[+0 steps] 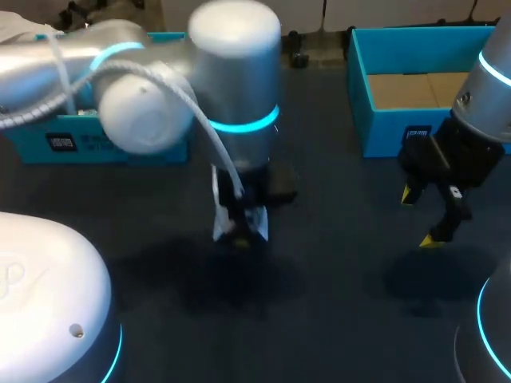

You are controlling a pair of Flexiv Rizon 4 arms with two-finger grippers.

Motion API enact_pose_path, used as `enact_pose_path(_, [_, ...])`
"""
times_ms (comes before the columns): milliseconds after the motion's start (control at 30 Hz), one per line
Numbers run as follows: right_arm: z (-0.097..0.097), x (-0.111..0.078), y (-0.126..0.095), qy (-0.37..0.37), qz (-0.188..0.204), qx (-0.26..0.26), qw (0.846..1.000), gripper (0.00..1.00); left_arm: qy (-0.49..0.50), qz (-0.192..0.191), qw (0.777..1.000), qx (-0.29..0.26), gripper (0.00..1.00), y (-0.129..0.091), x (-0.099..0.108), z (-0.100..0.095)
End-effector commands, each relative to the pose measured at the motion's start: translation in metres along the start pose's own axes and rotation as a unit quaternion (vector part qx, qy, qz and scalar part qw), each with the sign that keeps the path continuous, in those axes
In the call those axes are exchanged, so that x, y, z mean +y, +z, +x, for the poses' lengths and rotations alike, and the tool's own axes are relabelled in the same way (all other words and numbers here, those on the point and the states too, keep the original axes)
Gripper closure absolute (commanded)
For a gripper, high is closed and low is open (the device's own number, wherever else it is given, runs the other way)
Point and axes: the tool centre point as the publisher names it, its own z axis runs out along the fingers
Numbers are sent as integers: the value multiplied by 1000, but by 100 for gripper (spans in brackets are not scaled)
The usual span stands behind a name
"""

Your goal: Take the shoe out of the shoebox, open the shoe tongue, remove and reinsert the insole, then place the shoe into the shoebox

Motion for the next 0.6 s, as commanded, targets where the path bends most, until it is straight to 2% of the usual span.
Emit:
enact_pose_path(33, [-1, 1, 1, 0, 2, 0, 1000, 0, 24, 20, 1000, 0, 100, -78, 51, -22])
enact_pose_path(300, [-1, 1, 1, 0, 2, 0, 1000, 0, 29, 23, 999, -20, 100, -127, 83, -84])
enact_pose_path(400, [-1, 1, 1, 0, 2, 0, 1000, 0, 41, 23, 999, -14, 100, -138, 92, -103])
enact_pose_path(433, [-1, 1, 1, 0, 2, 0, 1000, 0, 34, 18, 999, -19, 100, -146, 97, -116])
enact_pose_path(600, [-1, 1, 1, 0, 2, 0, 1000, 0, 32, 19, 999, -19, 100, -168, 112, -153])
